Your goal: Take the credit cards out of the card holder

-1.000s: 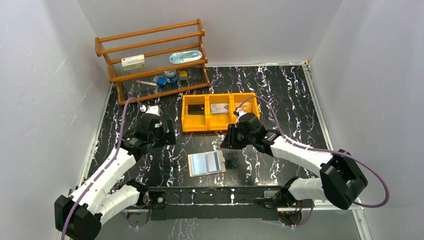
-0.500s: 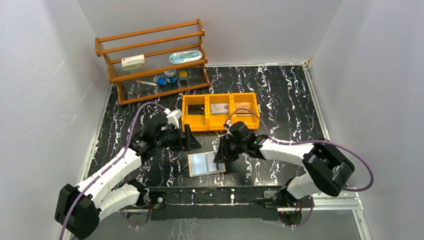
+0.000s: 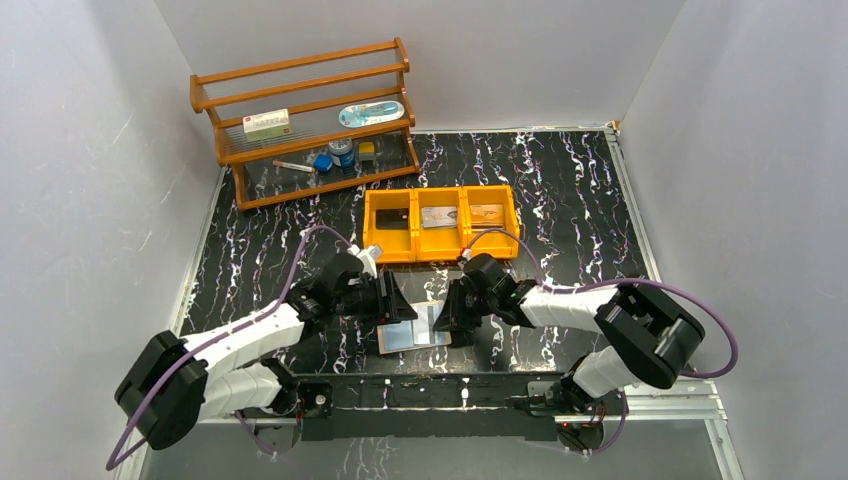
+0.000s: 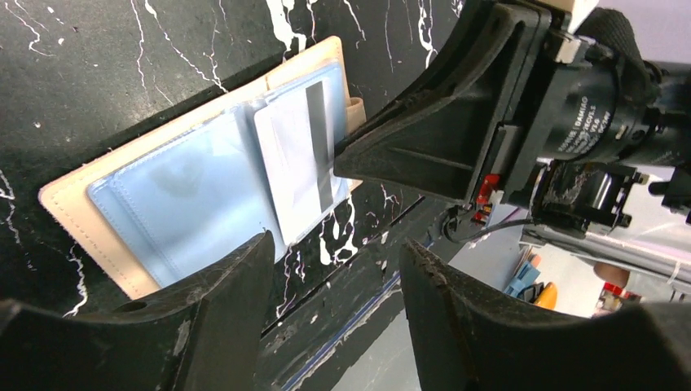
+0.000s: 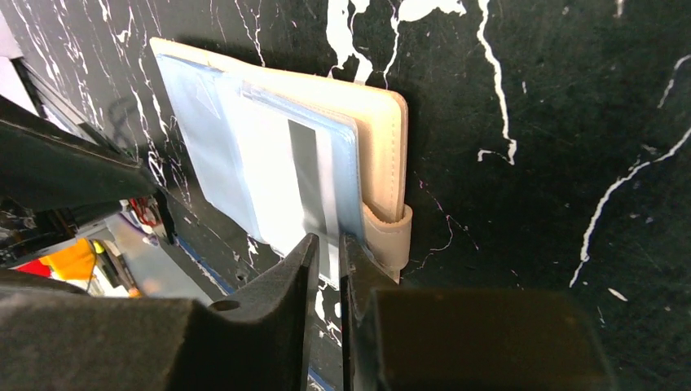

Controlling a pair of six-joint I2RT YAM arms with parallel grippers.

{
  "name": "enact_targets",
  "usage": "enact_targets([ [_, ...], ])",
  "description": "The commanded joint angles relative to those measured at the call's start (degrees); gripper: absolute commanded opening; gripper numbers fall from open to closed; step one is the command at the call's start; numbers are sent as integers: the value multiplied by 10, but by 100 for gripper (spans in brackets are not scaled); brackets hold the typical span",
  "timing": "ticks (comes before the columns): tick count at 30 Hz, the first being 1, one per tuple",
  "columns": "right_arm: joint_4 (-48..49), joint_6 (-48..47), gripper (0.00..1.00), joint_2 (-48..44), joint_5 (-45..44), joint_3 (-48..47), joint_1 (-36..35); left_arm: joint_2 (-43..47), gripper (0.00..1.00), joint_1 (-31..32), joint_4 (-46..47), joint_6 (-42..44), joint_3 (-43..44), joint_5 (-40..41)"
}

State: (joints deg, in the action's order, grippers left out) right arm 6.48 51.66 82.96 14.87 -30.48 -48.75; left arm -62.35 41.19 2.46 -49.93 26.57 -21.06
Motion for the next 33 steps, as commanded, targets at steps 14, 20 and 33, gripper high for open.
enact_targets([
  [14, -10, 24, 21, 34, -49, 38, -1, -64, 49, 59, 33, -66, -18, 126],
  [20, -4, 27, 20, 36, -46, 38, -1, -97, 46, 61, 67, -60, -24, 109],
  [33, -8, 27, 21, 44, -42, 31, -1, -74, 32, 62, 170, -116, -95, 98],
])
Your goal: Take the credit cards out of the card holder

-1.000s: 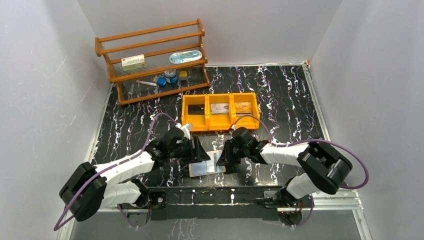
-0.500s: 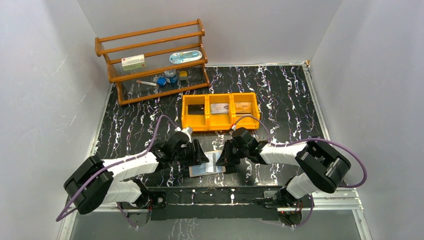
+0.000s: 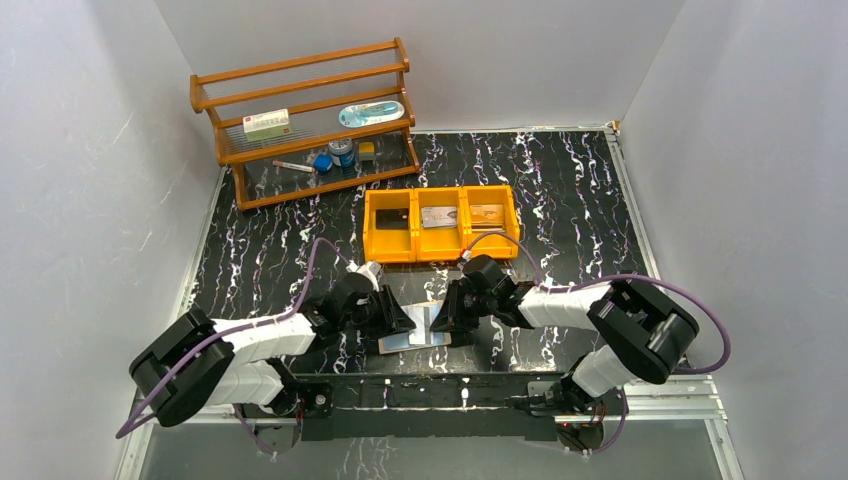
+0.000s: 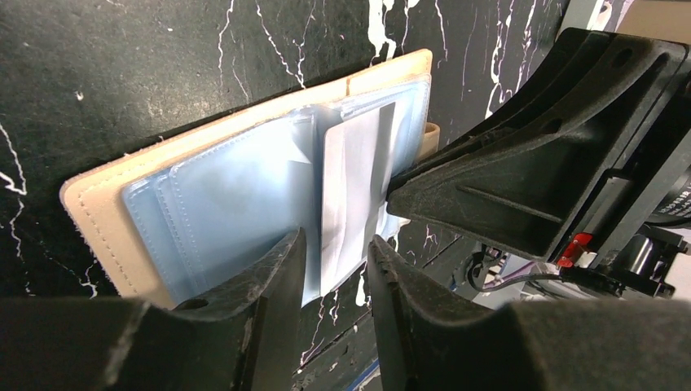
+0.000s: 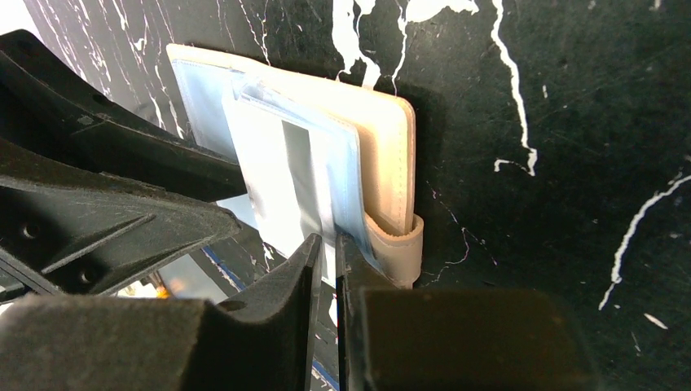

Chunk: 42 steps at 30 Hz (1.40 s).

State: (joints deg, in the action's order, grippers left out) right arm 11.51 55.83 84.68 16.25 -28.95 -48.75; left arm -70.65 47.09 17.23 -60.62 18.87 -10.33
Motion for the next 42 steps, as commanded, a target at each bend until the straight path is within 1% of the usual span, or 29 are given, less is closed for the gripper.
enact_targets([
  [1, -61, -16, 21, 28, -56, 12, 0, 9, 31, 4, 38, -12, -25, -17],
  [3, -64, -20, 21, 32, -55, 7, -1, 8, 29, 4, 78, -25, -37, -29],
  [6, -66, -21, 21, 35, -53, 6, -1, 10, 28, 3, 98, -33, -38, -36],
  [11, -67, -19, 21, 28, -57, 8, -1, 35, 26, 3, 58, -14, -19, -23],
  [15, -68, -20, 21, 31, -56, 6, -1, 52, 26, 3, 54, -9, -20, -19],
  [19, -64, -17, 21, 33, -54, 6, -1, 32, 27, 4, 41, 10, -11, -46],
  [22, -63, -17, 22, 35, -54, 5, -1, 9, 27, 4, 9, 29, 9, -47],
  [24, -62, -17, 22, 37, -53, 5, -1, 7, 26, 4, 16, 24, 7, -46],
  [26, -62, -17, 22, 37, -53, 5, -1, 11, 23, 4, 30, 16, 0, -43],
  [35, -62, -16, 23, 39, -49, -2, -1, 23, 0, 3, 38, 9, -5, -36],
  [38, -65, -16, 23, 41, -49, -6, -1, 24, 0, 4, 30, 8, -5, -33],
  [42, -76, -20, 24, 34, -56, -12, -1, 36, 0, 4, -17, 19, 5, -13],
])
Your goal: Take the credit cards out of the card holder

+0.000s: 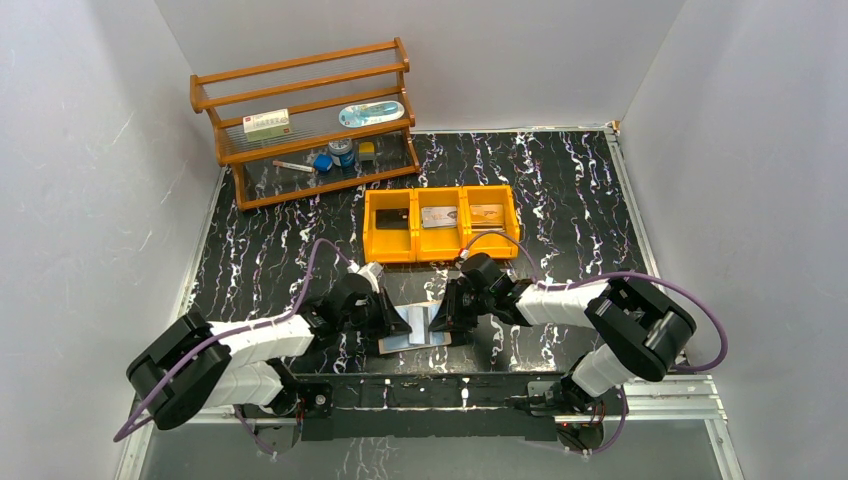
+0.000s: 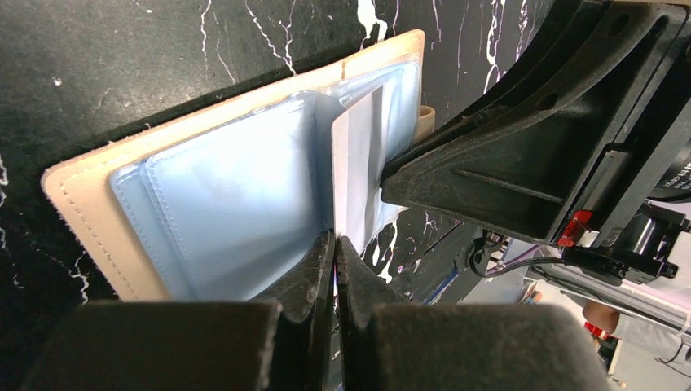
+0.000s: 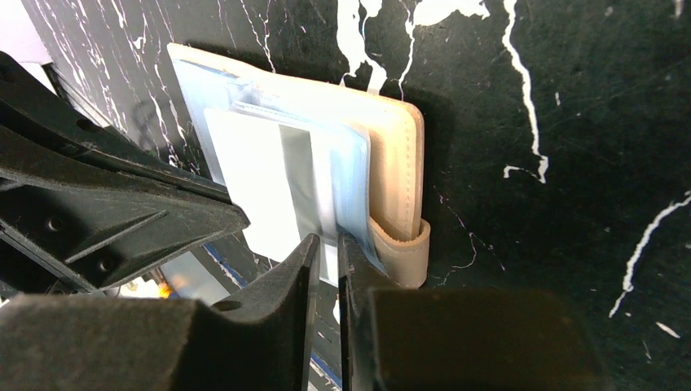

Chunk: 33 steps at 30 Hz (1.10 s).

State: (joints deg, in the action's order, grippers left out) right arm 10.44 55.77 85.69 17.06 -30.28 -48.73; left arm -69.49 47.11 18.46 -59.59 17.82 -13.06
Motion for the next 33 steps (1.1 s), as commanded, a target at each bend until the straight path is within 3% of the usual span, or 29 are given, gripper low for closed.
enact_targets([
  [1, -70, -22, 24, 21, -67, -1, -1, 29, 0, 3, -45, 11, 17, 21],
  [6, -83, -39, 25, 12, -70, -16, -1, 51, 0, 3, -82, 16, 18, 43],
  [18, -75, -91, 26, -22, 9, -88, -3, 23, 0, 3, -56, 12, 23, 28],
  [24, -33, -91, 26, 18, 55, -103, -9, 33, 0, 3, -63, 11, 23, 35],
  [30, -82, -73, 22, 60, -24, -85, -12, 41, 0, 3, -58, 10, 23, 31],
  [33, -90, -60, 23, 56, -49, -64, -11, 45, 5, 3, -39, 5, 18, 24],
])
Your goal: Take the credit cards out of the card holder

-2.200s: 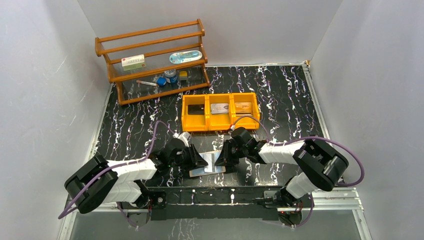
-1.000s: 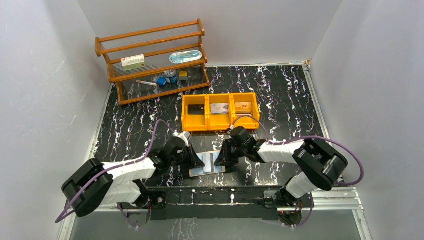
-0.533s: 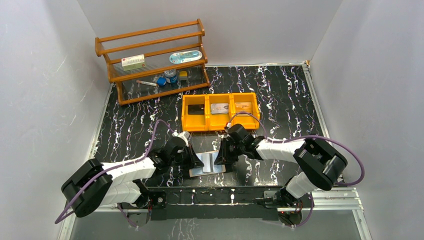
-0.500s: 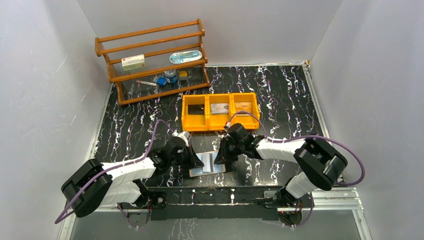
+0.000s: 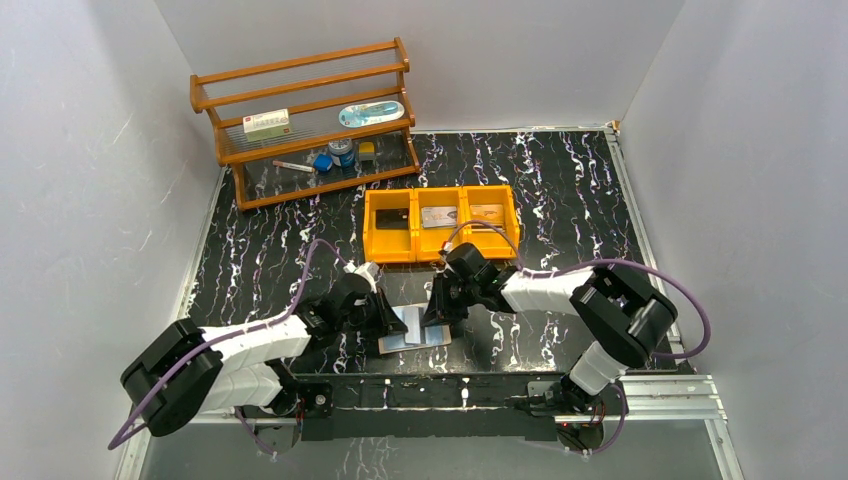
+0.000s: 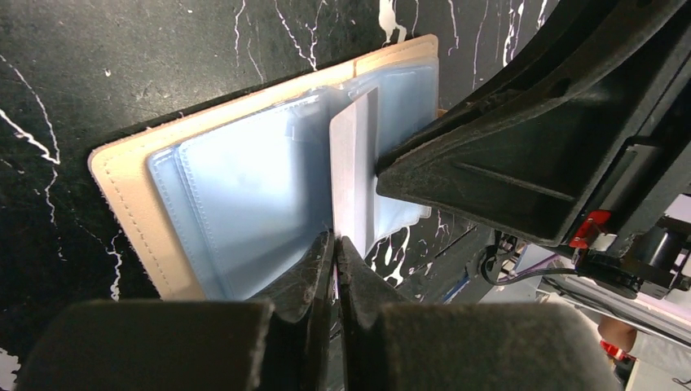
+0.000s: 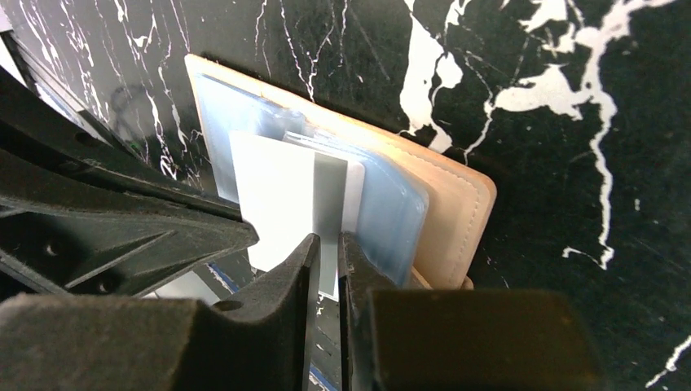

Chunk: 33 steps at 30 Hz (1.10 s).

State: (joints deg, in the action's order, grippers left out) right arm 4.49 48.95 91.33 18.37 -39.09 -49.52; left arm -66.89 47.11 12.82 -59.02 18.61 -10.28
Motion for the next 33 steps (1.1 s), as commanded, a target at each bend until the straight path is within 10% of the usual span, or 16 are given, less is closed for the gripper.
enact_targets([
  [1, -28, 10, 23, 0, -62, 30, -4, 19, 7, 3, 26, -2, 8, -7],
  [11, 17, 40, 23, 4, -46, 74, -3, -29, 18, 3, 94, -18, 5, -42],
  [33, -19, 19, 28, -10, -53, 30, -4, 51, 0, 3, -63, 17, 32, 36],
])
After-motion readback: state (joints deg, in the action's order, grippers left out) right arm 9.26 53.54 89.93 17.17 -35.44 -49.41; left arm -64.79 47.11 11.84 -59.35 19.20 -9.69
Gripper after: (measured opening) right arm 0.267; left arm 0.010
